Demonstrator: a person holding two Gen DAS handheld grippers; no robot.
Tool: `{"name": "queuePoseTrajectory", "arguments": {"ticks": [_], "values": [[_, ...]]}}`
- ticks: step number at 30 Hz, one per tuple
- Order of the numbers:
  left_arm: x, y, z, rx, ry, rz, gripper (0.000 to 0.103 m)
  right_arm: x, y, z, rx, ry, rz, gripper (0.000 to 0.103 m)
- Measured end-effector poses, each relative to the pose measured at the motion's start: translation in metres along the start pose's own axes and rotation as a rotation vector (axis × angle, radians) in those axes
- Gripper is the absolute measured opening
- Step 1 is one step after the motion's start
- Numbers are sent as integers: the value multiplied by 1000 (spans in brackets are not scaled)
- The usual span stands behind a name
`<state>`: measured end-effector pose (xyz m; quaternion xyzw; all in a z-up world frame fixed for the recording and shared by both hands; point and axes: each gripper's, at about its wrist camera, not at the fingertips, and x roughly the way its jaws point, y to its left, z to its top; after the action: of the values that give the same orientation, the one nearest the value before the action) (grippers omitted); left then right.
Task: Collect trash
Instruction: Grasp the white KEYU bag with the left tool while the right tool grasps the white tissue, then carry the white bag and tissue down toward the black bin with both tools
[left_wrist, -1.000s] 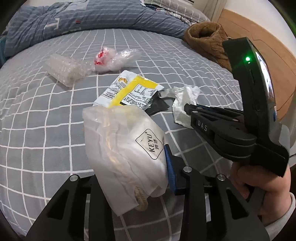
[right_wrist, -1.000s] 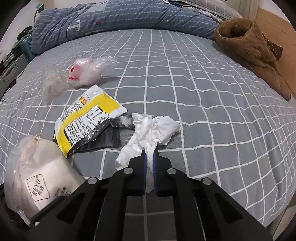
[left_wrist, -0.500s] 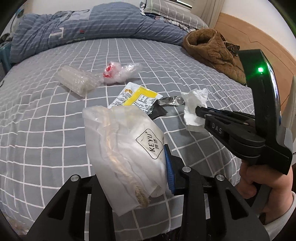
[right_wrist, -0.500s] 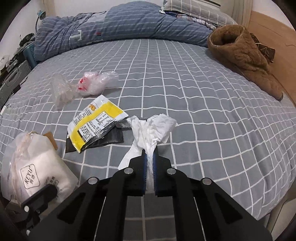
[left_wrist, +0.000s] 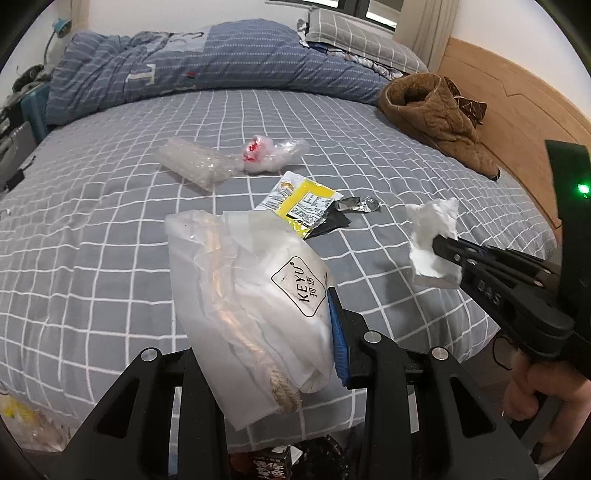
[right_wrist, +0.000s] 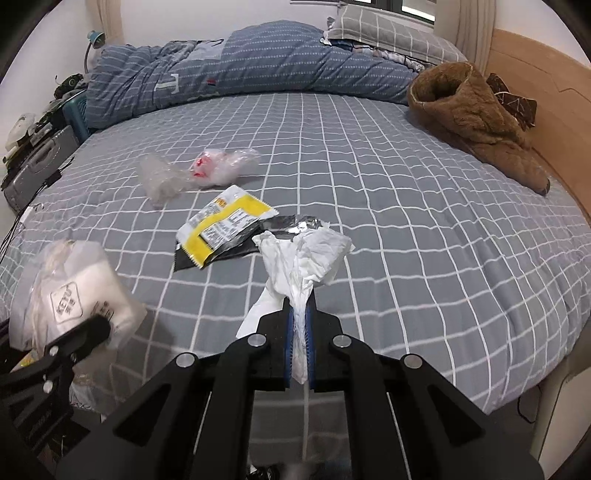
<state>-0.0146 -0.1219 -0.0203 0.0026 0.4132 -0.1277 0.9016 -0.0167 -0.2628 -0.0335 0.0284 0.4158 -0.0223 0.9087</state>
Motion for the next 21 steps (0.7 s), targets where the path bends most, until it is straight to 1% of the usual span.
{"name": "queuePoseTrajectory", "arguments": {"ticks": [8,11,16,21], "values": [[-28,1,-11,12,-15,21,32,-36,16,-16,-20,-29,5,5],[-40,4,-18,1,-22,12,32,-49,21,-22,-25,-39,6,5],[-53,7,-28,-10,-21,5,33,-64,29,-32,-25,-41,14,5],[-61,10,-41,-6,-1,10,33,-77,36,-48,-13,-23,23,5]]}}
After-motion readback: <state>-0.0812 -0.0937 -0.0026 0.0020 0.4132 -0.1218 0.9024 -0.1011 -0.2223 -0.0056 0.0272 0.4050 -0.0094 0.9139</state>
